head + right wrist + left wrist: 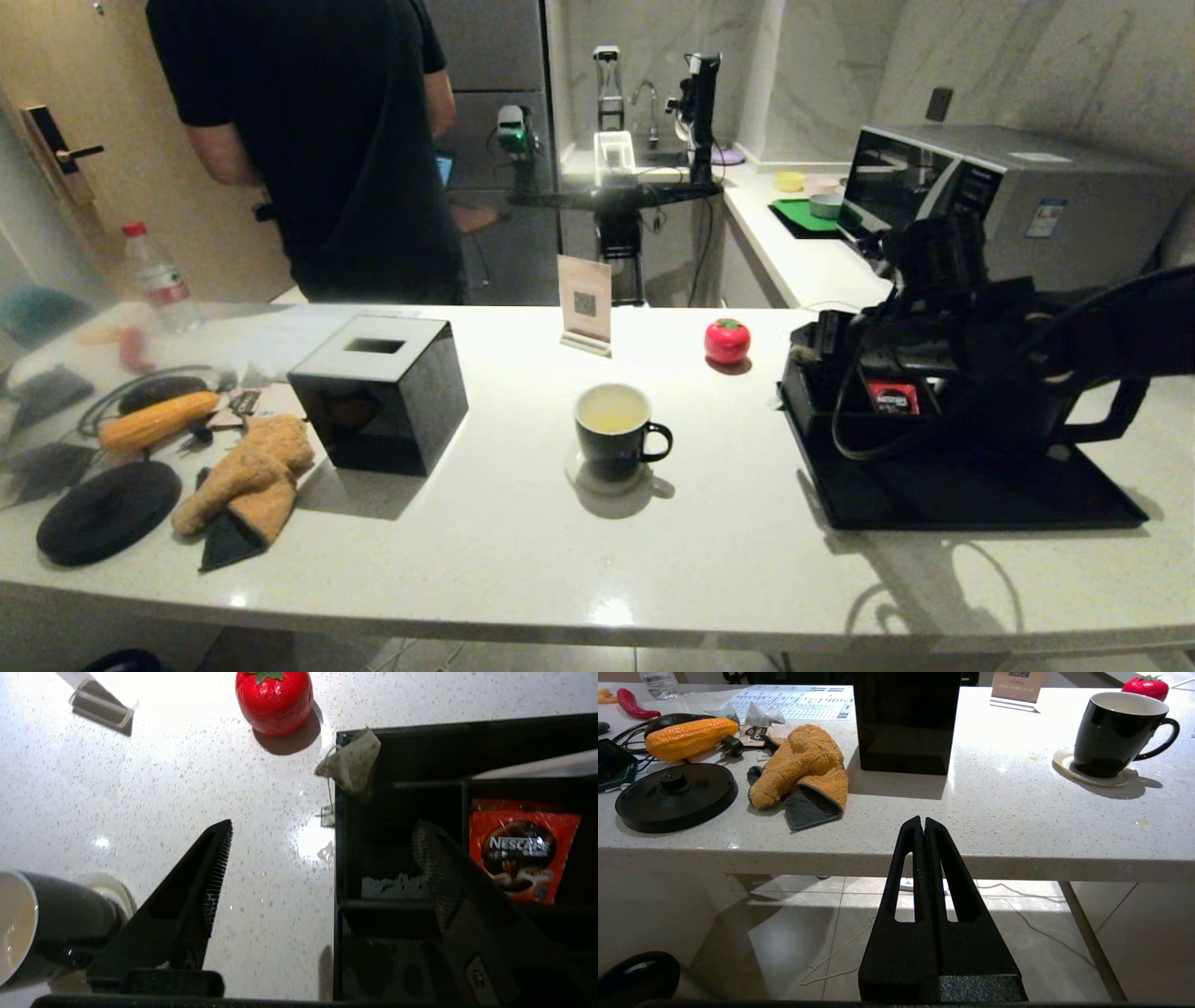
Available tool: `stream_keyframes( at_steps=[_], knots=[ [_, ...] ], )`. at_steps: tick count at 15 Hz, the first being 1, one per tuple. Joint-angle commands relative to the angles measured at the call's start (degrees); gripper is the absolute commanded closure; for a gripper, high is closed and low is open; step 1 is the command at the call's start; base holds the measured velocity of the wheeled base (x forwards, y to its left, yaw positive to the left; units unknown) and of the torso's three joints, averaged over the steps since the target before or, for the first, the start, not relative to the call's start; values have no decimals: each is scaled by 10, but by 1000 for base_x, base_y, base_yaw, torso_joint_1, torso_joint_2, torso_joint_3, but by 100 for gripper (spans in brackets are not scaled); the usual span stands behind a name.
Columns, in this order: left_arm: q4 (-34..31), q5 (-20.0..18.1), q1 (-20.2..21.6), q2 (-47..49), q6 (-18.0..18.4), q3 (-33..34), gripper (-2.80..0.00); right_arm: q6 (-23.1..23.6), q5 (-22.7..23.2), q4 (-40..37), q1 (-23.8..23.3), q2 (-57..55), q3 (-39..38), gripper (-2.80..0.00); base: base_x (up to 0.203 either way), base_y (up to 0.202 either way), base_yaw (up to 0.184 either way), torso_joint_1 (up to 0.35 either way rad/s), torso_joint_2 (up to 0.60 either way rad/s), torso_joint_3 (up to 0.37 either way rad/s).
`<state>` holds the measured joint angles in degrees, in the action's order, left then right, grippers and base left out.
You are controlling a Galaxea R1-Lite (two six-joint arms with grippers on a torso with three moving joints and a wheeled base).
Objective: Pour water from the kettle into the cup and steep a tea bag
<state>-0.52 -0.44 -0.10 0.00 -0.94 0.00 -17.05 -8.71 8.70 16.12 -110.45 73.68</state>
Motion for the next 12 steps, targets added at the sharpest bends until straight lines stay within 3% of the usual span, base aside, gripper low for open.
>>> stream_keyframes(
  at_steps=[1,8,12],
  knots=[
    [0,0,0,0,0,0,0,-1,-5,0,-1,-30,24,-280,0,0,0,0,0,0],
    [0,0,0,0,0,-1,0,2,-10,-14,-3,-80,75,-280,0,0,0,0,0,0],
    [0,0,0,0,0,0,0,31,-40,2,-3,-99,76,-280,0,0,0,0,0,0]
  ],
)
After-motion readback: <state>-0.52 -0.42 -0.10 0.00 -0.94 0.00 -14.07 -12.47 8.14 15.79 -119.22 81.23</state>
